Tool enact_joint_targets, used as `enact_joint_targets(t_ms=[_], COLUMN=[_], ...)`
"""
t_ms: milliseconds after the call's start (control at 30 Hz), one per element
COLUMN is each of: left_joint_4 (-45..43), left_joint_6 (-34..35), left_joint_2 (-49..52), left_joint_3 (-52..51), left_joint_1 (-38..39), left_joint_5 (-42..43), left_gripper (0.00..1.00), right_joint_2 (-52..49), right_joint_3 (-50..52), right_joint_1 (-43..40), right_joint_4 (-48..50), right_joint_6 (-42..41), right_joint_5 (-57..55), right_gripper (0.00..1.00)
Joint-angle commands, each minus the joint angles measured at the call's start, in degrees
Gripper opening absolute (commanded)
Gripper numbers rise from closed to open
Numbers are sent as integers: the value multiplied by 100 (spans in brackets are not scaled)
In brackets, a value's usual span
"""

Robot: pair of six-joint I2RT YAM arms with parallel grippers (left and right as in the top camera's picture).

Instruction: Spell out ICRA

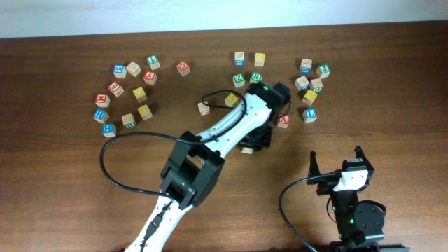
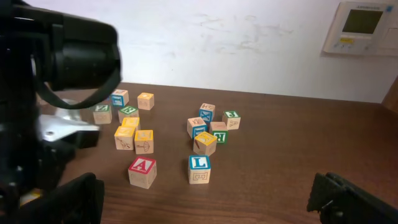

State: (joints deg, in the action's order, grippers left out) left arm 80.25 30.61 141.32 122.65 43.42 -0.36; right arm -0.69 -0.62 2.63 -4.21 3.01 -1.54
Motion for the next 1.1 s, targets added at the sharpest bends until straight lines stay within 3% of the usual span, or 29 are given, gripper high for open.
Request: enact_joint_targets(t_ms=[0, 567, 800, 1067], left_joint_4=[365, 1198, 280, 605], left_joint_6=[632, 949, 968, 964], left_joint_2=[-190, -190, -190, -289], left_joint_3=[-37, -79, -914, -918], left_joint_1=[-310, -562, -573, -573], left_joint_5=[-120, -245, 258, 9], left_gripper=[23, 25, 26, 32], right_joint_2=[28, 28, 28, 28], right_joint_3=[31, 31, 31, 31], right_joint_1=[-46, -46, -46, -46], right_joint_4=[-35, -35, -35, -35], right_joint_6=[-2, -2, -2, -2], right_joint_5=[-66, -66, -66, -66], right_gripper=[98, 98, 98, 98])
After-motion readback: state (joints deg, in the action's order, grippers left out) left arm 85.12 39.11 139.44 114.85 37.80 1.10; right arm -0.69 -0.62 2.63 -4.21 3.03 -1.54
